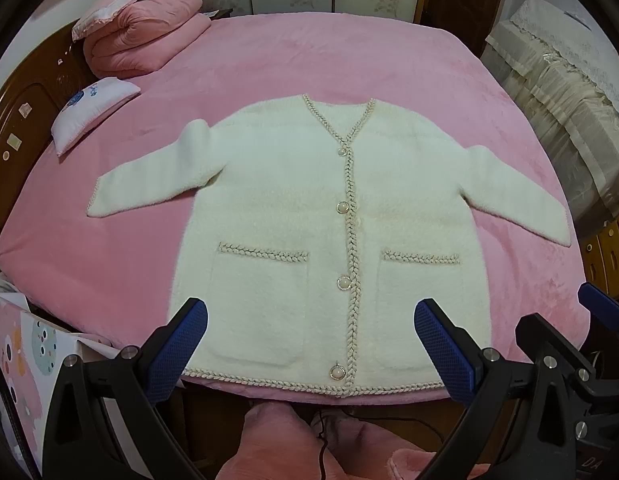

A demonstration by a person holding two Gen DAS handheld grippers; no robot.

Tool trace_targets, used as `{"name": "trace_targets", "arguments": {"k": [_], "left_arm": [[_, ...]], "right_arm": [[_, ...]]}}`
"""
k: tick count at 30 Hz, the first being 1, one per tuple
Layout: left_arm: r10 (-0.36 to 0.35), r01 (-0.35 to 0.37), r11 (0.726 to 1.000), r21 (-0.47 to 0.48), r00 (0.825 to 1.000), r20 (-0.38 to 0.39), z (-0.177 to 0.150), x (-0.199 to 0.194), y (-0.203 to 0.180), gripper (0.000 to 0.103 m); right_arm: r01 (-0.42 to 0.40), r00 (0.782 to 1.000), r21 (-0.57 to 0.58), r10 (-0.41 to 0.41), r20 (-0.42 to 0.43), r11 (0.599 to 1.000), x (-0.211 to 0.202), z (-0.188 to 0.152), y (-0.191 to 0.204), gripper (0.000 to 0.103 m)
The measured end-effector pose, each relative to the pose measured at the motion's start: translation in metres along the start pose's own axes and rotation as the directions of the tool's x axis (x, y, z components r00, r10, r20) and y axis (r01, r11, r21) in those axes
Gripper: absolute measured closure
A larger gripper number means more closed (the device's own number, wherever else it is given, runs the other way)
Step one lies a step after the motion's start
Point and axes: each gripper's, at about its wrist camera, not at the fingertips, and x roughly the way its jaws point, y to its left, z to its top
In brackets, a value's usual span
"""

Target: Fold large clothes

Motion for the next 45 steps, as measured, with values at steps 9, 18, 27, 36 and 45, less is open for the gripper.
{"name": "trace_targets", "arguments": {"k": [9,18,27,36,45], "left_arm": [[0.01,-0.01,1.0,0.003,1.0,-0.005,0.0007,0.0014,-0.0004,0.001],[0.019,-0.019,1.0,0.006,1.0,-0.012,0.0003,0.0013,-0.0029,0.001],[0.023,-0.023,1.0,0.012,1.0,-0.008,-0.0007,0.0004,-0.0033,0.001],[0.024,-0.024,1.0,0.013,1.0,-0.007,-0.0023,0.0,-0.0042,0.001],[0.025,-0.025,1.0,0.015,1.0,-0.006,-0.0035,-0.0006,-0.0038,0.001]], "right_arm": [[0.0,1.0,-0.001,0.0,-0.004,1.0,0.0006,-0.0004,0.0,0.0],[0.002,1.0,-0.005,-0.002,-0.013,1.0,0.0025,-0.0001,-0.0004,0.0],[0.004,1.0,0.004,-0.004,-0.019,1.0,0.0039,0.0006,-0.0026,0.0],[0.005,1.0,0.005,-0.004,-0.02,1.0,0.0041,0.0008,-0.0034,0.0],[0.005,1.0,0.005,-0.005,-0.022,1.0,0.0043,0.0005,-0.0039,0.0]]}}
